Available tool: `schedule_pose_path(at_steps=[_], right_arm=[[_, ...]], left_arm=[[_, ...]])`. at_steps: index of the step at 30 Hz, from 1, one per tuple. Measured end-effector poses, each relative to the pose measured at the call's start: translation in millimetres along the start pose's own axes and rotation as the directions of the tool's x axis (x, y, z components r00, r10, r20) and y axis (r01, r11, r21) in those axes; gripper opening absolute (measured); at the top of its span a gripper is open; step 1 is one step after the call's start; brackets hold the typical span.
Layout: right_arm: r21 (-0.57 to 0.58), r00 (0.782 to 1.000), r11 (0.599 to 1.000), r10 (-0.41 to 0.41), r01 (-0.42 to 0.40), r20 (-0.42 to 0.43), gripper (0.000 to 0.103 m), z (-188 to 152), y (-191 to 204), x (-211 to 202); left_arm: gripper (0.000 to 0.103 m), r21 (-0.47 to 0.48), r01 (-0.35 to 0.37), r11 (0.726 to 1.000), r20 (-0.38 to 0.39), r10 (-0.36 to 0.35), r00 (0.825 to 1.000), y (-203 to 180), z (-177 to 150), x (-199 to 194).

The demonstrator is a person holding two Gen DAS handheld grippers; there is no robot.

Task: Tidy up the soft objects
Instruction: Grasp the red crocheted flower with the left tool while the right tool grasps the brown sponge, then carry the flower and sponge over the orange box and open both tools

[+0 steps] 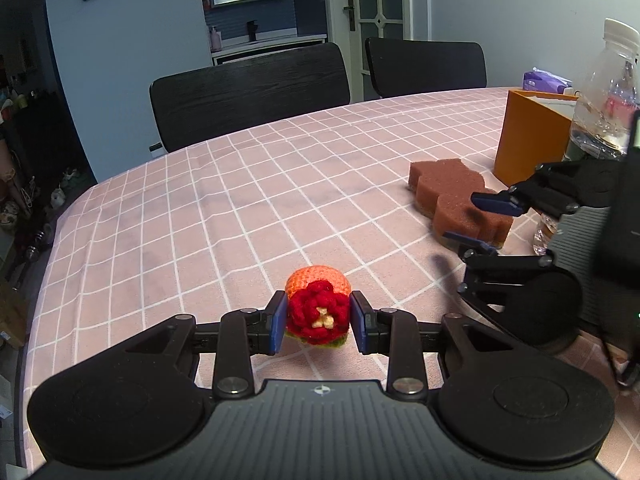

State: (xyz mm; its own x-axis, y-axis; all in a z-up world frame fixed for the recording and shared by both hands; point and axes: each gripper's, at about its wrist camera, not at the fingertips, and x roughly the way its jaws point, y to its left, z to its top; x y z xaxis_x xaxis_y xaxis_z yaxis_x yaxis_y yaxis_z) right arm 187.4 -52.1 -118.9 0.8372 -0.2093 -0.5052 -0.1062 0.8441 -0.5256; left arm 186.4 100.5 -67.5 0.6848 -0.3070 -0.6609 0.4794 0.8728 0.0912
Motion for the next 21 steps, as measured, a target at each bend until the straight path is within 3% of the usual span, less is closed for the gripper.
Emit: schedule_pose_path(at_steps=[2, 7, 13, 21], right_arm=[[0.02, 1.0, 1.0, -0.003, 0.004, -0.03, 0.035, -1.4, -0.9, 6.8], [0.011, 0.999, 1.0, -0.022, 0.023, -0.037, 0.024, -2.4, 2.0, 6.2], [-0.017, 1.0, 1.0, -0.015, 0.015, -0.021, 0.018, -3.5, 2.4, 0.6], [0.003, 0.994, 0.995, 0.096, -0.097, 0.052, 0.018, -4.1, 3.2, -47.9]], left_arm=[[0.037, 0.002, 0.006, 1.0, -0.003, -0.006, 1.0, -1.7, -0.3, 1.3], [0.037, 0.006, 0.015, 1.0, -0.003, -0.015, 1.0, -4.4, -1.6, 1.4], [0.037, 0.006, 0.017, 1.0, -0.004, -0.017, 1.0, -5.9, -2.3, -4.5], [0.037, -0.004, 0.01, 1.0, -0.009, -0.01, 1.0, -13.7, -7.9, -21.5]])
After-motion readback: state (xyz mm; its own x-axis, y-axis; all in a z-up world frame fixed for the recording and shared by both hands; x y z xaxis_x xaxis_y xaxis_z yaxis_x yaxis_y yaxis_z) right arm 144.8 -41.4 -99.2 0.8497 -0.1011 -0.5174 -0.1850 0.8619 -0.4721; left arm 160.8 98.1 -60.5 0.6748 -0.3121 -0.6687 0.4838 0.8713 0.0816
